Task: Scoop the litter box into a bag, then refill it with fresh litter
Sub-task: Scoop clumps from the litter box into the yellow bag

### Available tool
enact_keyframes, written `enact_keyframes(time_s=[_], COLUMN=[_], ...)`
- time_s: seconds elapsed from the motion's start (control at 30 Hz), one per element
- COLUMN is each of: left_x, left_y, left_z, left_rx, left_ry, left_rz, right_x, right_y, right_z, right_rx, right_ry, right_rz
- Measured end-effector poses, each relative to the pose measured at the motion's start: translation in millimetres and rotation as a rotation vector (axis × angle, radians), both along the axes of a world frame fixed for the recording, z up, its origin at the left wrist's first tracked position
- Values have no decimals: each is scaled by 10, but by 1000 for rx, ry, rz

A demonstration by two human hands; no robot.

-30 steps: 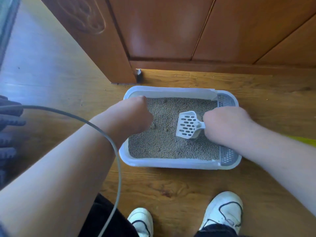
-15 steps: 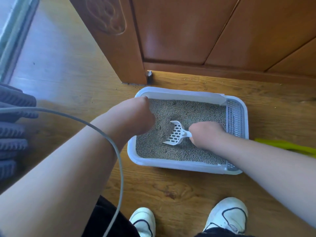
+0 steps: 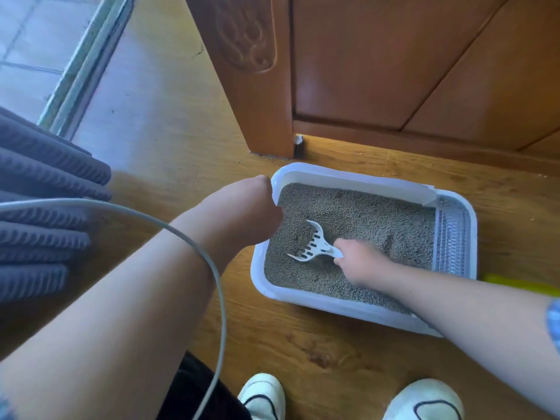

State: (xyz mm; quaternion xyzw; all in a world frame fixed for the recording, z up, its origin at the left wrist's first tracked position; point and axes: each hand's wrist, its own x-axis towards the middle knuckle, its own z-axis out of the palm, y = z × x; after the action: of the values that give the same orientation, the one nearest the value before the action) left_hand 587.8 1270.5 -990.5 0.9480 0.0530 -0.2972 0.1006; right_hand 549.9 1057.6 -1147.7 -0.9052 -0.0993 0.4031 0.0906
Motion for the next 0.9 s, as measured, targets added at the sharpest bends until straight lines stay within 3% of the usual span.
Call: enact_keyframes(time_s=[0.33,0.9], left_x=[69,183], left_y=[-371,-1088], left_z=[-122,-304], left_rx=[11,1], left_ry=[25,62], left_rz=[-101,-219], right_x=[-184,-312], right_y=[-540,-1367], right_z=[108,564], right_rx=[111,13], right_ry=[-93,-202], right_rz=[-35,-186])
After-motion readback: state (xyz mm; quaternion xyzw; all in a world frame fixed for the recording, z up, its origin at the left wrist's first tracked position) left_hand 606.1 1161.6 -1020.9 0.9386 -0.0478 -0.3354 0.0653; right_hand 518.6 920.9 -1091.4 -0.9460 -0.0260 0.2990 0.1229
